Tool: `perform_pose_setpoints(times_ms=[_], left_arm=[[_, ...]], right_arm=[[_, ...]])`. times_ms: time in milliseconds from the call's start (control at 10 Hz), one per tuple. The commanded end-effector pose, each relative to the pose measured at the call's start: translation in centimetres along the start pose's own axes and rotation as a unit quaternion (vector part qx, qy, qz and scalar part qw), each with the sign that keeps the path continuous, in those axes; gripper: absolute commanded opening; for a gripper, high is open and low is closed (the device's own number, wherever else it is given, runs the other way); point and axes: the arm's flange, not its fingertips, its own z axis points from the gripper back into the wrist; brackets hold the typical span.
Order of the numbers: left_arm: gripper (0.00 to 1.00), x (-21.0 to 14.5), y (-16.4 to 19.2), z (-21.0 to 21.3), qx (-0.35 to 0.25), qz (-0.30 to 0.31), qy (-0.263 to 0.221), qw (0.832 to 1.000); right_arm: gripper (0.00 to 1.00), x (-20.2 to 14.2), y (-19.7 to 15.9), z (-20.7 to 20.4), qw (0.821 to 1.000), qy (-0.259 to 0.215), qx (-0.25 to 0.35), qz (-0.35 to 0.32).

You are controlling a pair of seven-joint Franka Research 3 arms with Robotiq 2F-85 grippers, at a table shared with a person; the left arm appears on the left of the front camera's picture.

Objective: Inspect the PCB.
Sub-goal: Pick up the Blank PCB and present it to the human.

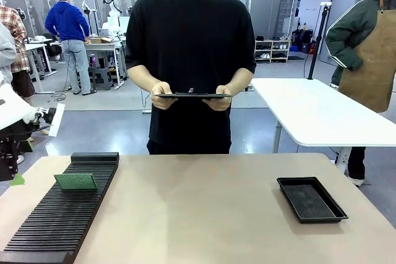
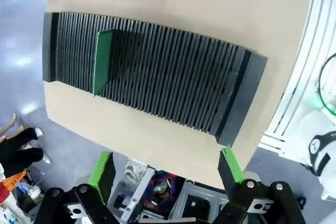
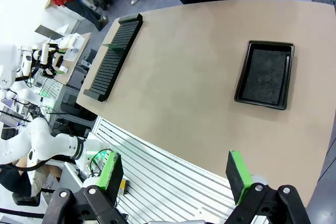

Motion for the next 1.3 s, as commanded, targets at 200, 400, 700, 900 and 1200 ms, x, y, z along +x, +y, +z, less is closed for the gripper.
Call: perform_pose_setpoints(times_ms=[200, 400, 700, 900, 1200], left_arm=[[1.00, 0.0, 0.0, 0.1, 0.001, 0.000, 0.000, 1.000], [1.00, -1.7, 4.1, -4.2, 0.004, -0.137, -0.027, 0.990], [1.00, -2.2, 8.7, -10.7, -0.010, -0.205, -0.089, 0.975], [1.00, -2.2, 10.6, -13.8, -0.019, -0.188, -0.118, 0.975], [1.00, -2.3, 13.2, -17.3, -0.019, -0.151, -0.118, 0.981]], right_arm=[[1.00, 0.0, 0.0, 0.1, 1.000, -0.002, 0.005, 0.004], [1.00, 0.0, 0.0, 0.1, 1.000, -0.002, 0.005, 0.004], [1.00, 0.0, 0.0, 0.1, 1.000, -0.002, 0.005, 0.004], [1.00, 0.0, 0.0, 0.1, 1.000, -0.002, 0.005, 0.004], [1.00, 0.0, 0.0, 0.1, 1.000, -0.002, 0.005, 0.004]])
